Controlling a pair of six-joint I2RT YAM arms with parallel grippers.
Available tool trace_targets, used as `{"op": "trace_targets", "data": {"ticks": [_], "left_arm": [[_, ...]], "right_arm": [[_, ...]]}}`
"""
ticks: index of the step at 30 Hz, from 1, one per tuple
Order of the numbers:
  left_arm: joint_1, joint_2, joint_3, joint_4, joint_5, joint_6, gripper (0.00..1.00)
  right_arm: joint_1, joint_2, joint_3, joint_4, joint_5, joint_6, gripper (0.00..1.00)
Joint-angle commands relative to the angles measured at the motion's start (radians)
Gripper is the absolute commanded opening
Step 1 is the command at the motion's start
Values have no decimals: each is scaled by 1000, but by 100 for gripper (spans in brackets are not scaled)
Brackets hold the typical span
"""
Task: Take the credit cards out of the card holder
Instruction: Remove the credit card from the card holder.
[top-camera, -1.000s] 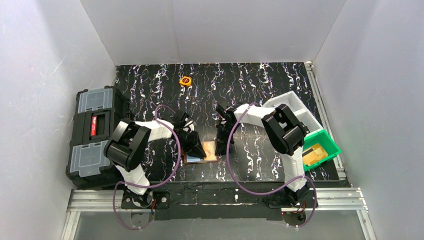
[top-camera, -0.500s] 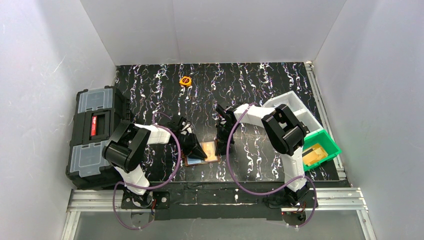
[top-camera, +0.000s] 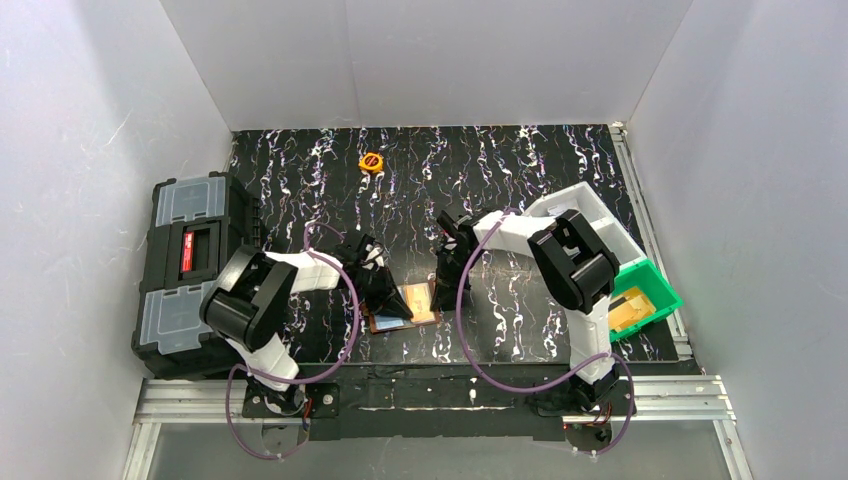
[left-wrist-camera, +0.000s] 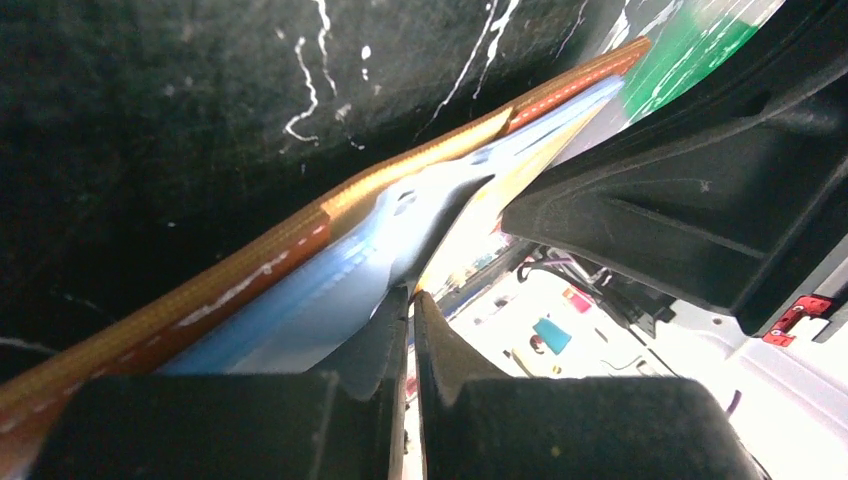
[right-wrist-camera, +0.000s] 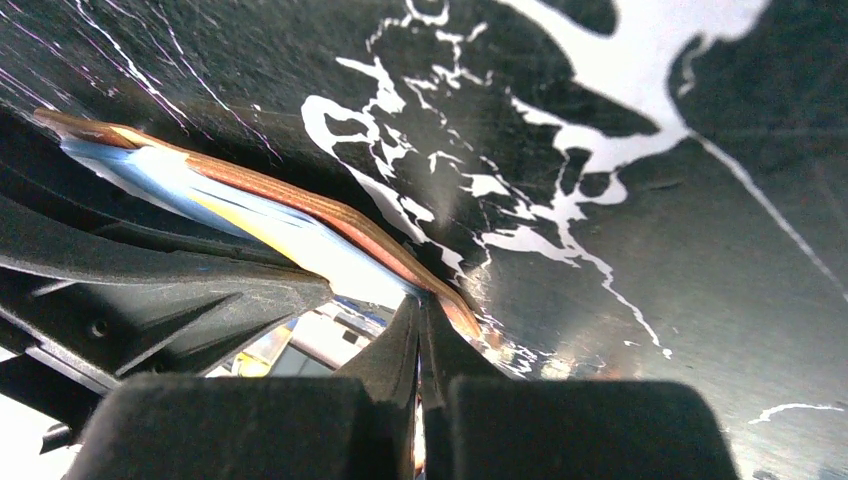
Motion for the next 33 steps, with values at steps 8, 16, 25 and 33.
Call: {"op": "trace_targets", "data": {"ticks": [8, 16, 25, 33], "left_arm": [[22, -87, 43, -124, -142, 110, 0], [39, -84, 64, -163, -143, 156, 0], [65, -86, 77, -208, -170, 192, 0], [83, -94, 83, -239, -193, 219, 0]], "right_arm": [[-5, 86, -106, 160, 170, 51, 1], [-20, 79, -126, 173, 175, 58, 1], [-35, 82, -140, 184, 171, 57, 1], [-38, 87, -138, 180, 172, 53, 1]]}}
